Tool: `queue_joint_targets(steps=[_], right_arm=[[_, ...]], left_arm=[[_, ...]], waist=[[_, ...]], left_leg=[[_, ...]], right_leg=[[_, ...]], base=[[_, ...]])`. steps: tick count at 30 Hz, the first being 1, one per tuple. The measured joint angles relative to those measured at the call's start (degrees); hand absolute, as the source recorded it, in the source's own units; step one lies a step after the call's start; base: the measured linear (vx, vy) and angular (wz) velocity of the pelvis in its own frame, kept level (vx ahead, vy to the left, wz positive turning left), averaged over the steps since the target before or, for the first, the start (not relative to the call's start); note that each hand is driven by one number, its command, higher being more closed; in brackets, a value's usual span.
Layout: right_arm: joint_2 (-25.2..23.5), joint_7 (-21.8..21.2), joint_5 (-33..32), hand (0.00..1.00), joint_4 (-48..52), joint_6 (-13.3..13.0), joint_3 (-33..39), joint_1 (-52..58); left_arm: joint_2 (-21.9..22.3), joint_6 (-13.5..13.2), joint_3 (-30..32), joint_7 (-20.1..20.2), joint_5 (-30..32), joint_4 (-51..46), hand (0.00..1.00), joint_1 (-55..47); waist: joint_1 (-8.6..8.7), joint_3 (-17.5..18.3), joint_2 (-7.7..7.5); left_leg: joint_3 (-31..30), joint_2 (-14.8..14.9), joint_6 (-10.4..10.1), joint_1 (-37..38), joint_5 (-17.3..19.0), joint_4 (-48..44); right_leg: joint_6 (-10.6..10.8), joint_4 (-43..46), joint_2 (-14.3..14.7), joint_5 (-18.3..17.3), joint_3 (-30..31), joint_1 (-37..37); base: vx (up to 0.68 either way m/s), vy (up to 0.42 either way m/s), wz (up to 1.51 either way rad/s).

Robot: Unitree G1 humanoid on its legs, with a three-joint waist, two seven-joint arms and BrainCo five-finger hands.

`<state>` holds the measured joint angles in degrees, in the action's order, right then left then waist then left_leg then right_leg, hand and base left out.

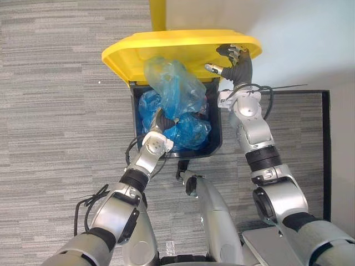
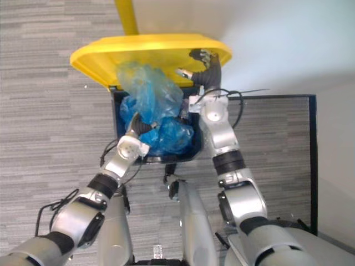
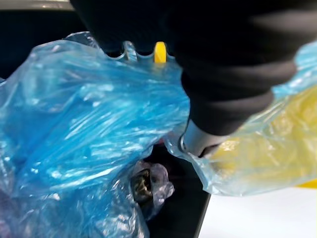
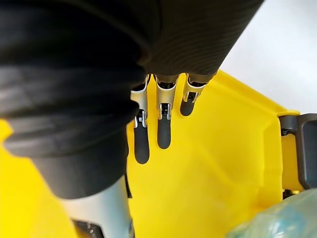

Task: Gather rubbish on tea table into small bin, then transfer packed bag to large trash can.

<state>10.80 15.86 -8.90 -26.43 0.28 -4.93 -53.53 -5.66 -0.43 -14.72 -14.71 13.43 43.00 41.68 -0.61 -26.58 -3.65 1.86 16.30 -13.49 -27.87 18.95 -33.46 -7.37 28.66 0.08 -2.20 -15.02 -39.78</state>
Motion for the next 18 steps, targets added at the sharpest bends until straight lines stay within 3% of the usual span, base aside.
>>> queue_joint_targets(steps=[12,18], right_arm=[[-2.1,-1.9,4.5,0.0,-2.6,0.0,-1.1,8.8],[-2.2,-3.4,6.8,0.0,-9.5,0.3,-2.1,13.3]], left_arm=[[0.1,0.2,-4.9,0.4,1.2,-2.2,0.0,-5.6],[-3.3,-1.1,-4.6,0.5,1.6,-11.0,0.0,-14.1]], waist=[[-1.49,3.9,0.14],[-2.13,4.6,0.45]], left_leg=[[0.8,-1.9,0.3,5.7,-2.6,6.4],[0.5,-3.9,0.4,10.5,-5.7,13.0]], right_leg=[[0.4,-2.9,-1.2,0.8,0.1,4.2],[1.4,-4.9,-2.3,0.3,-0.1,7.1]], base=[[0.0,0.004,0.04],[0.03,-0.006,0.09]])
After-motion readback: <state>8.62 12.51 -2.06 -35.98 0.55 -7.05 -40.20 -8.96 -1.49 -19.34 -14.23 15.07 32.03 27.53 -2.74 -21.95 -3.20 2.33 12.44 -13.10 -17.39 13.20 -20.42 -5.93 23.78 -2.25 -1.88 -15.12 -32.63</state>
